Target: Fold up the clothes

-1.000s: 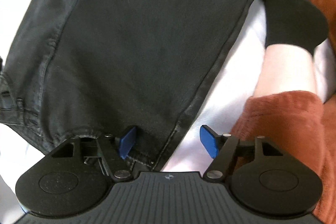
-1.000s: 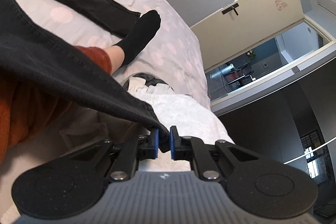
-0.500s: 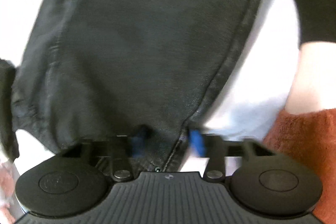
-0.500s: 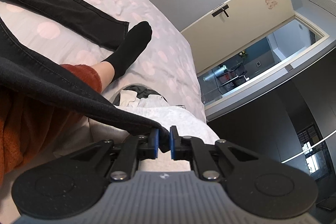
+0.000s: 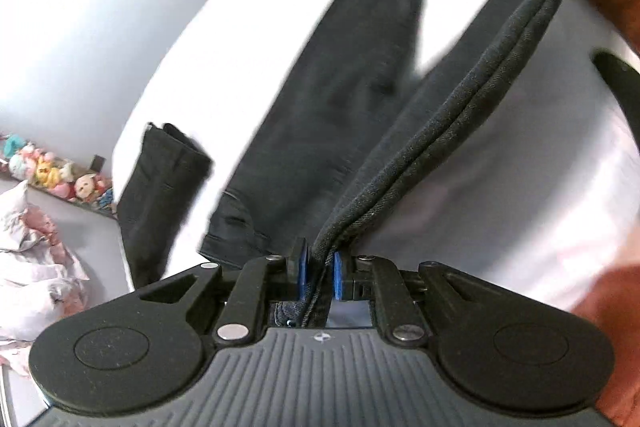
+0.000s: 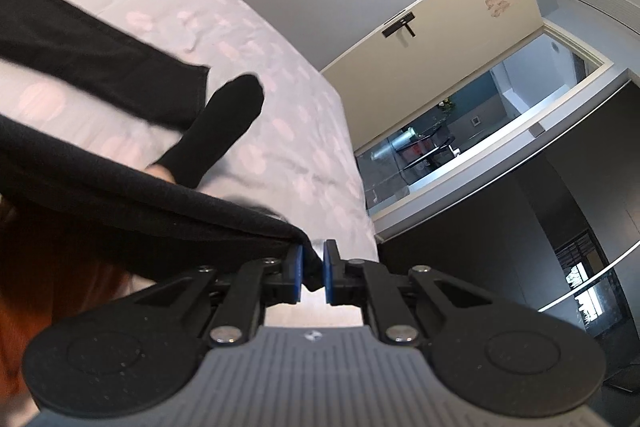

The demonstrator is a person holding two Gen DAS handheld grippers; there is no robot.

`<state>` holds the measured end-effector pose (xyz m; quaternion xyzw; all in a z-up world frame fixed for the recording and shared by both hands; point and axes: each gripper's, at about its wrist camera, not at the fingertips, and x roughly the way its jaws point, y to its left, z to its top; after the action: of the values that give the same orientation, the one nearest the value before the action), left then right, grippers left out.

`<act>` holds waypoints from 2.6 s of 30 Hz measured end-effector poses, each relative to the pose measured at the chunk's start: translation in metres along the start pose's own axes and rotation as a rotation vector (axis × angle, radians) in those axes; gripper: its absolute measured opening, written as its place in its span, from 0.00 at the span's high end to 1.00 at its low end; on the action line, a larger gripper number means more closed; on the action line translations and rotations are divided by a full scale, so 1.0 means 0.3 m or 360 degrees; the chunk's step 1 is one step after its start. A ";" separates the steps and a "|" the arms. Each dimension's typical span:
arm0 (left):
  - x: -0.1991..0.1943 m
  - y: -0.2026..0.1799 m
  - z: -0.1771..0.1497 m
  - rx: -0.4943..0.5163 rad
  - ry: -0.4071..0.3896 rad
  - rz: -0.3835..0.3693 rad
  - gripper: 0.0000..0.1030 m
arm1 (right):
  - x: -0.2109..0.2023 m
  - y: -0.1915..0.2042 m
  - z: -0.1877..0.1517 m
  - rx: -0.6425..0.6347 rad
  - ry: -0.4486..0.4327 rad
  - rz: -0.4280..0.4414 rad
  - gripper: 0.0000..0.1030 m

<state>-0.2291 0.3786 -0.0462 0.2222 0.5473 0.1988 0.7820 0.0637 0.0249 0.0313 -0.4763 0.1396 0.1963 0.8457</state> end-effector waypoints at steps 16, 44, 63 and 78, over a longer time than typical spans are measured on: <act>0.504 0.304 0.275 0.0023 0.0250 0.0014 0.85 | 0.646 0.162 0.552 -0.0186 0.0130 0.0114 0.89; 0.599 0.540 0.003 -0.1094 -0.0043 0.0176 0.44 | 1.098 0.472 0.847 0.0243 0.0062 0.0053 0.66; 0.472 0.365 -0.527 -0.2261 -0.0119 0.0002 0.56 | 0.608 0.602 0.343 0.0884 0.0204 0.0854 0.60; 0.466 0.322 -0.531 -0.2197 -0.0235 0.0176 0.41 | 0.624 0.471 0.440 0.0786 0.0135 0.0765 0.59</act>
<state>-0.3411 0.5562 -0.1471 -0.2852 0.2291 0.5252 0.7683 0.1701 0.2419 -0.0870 -0.2186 0.3262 0.3301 0.8584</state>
